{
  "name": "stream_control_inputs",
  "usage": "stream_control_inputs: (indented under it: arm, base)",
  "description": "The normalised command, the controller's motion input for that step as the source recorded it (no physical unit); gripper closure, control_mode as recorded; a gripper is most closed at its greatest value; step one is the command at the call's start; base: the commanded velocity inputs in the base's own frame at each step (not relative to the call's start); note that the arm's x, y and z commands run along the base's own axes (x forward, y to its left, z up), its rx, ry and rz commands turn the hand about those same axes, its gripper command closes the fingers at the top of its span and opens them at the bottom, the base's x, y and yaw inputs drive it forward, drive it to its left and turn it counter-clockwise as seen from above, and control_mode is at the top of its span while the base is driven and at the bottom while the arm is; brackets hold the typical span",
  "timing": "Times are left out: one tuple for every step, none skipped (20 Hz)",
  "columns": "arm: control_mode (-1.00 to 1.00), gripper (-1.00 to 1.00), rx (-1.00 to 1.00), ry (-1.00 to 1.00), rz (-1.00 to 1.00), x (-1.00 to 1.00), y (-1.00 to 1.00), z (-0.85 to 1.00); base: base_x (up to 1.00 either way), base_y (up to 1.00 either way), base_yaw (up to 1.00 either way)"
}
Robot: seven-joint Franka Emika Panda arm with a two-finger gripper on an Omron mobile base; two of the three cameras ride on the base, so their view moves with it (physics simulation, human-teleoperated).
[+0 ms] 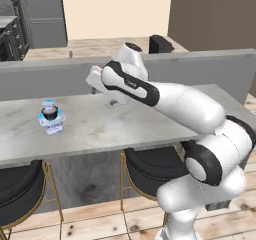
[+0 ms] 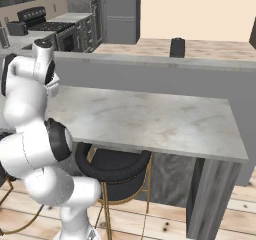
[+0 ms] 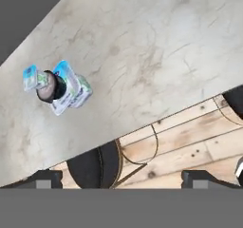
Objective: Stack the yogurt containers by placing the smaller containers on top of the larger containers.
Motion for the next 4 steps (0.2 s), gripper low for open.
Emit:
stream_control_inputs:
  arm:
    - [-1.00,-1.00,0.06,-0.06,-0.16,-1.00,-1.00,0.00]
    - [-1.00,-1.00,0.04,-0.10,-0.15,-1.00,-1.00,0.00]
    - [-1.00,-1.00,0.02,-0.13,-0.15,-1.00,-1.00,0.11]
    - [-1.00,-1.00,0.00,-0.15,-0.13,-0.96,-1.00,0.33]
  base:
    - [0.00,0.00,0.00]
    - [0.00,0.00,0.00]
    - [0.00,0.00,0.00]
    - [0.00,0.00,0.00]
